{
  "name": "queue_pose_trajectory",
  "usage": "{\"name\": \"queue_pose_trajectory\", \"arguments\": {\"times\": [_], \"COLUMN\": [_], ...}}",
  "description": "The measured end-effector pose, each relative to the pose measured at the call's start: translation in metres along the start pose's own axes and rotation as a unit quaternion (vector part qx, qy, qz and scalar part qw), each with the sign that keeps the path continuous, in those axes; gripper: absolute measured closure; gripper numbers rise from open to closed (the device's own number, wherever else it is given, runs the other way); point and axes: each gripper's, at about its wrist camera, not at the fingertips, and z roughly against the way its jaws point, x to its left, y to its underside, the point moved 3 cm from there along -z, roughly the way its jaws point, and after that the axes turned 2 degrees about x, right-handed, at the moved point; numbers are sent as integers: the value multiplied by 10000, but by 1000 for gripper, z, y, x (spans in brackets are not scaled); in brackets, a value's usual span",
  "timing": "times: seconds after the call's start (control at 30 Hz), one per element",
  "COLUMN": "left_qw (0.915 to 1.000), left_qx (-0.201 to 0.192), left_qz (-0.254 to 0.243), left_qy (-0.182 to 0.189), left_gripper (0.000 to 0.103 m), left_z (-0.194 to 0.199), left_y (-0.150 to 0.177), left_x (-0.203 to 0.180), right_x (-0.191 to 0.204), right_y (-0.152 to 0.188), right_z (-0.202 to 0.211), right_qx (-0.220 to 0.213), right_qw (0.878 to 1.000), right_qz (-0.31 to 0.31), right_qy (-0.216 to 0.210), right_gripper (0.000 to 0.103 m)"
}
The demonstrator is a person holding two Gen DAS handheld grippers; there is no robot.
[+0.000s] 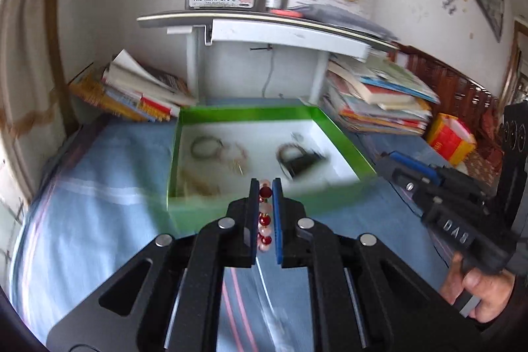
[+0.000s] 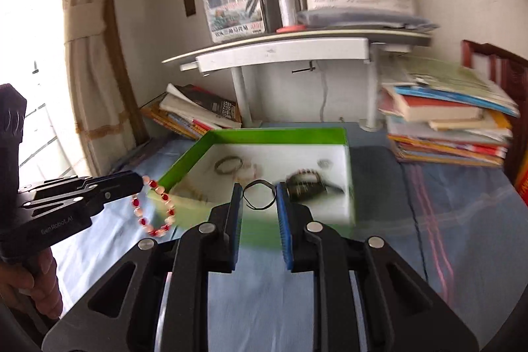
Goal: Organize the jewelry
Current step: 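Carry both items over the green box and open both tools inside, then withdraw both tools from the box back over the bedspread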
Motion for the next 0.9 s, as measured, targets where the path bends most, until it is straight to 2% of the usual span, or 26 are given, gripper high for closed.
{"name": "queue_pose_trajectory", "arguments": {"times": [0.1, 0.23, 0.27, 0.3, 0.33, 0.37, 0.4, 0.47, 0.5, 0.6, 0.63, 0.7, 0.9], "left_qw": [9993, 9965, 9955, 9947, 9941, 9935, 9935, 9944, 9945, 9932, 9931, 9938, 9970], "left_qx": [257, 588, 620, 611, 561, 413, 188, -67, -177, -614, -660, -687, -305], "left_qz": [125, 234, 275, 320, 357, 395, 388, 290, 242, 103, 68, 13, 168], "left_qy": [-238, -540, -656, -763, -863, -986, -1049, -1016, -1008, -984, -963, -875, -687], "left_gripper": [95, 94, 88, 62, 45, 16, 12, 11, 7, 4, 4, 4, 4], "left_z": [-51, -103, -112, -117, -117, -112, -101, -79, -66, -16, -4, 20, 57], "left_y": [-36, -55, -59, -61, -62, -64, -65, -62, -59, -35, -25, 2, 75], "left_x": [13, 30, 35, 39, 43, 46, 48, 48, 48, 44, 41, 35, 17], "right_x": [-3, -2, -2, -3, -6, -11, -16, -26, -28, -30, -27, -17, 15], "right_y": [-24, -45, -48, -52, -55, -59, -61, -63, -61, -44, -33, -9, 65], "right_z": [-43, -88, -97, -106, -108, -103, -93, -65, -52, 1, 19, 46, 86], "right_qx": [185, 226, 280, 341, 258, 63, -118, -432, -551, -943, -1012, -912, -179], "right_qw": [9998, 9996, 9994, 9992, 9996, 9999, 9998, 9983, 9975, 9940, 9934, 9949, 9978], "right_qz": [51, 92, 117, 131, 122, 59, -71, -381, -450, -533, -503, -313, -3], "right_qy": [-8, -124, -165, -165, -73, 105, 170, -1, -21, 139, 186, 308, 631], "right_gripper": [82, 81, 72, 55, 46, 31, 27, 19, 14, 3, 3, 3, 3]}}
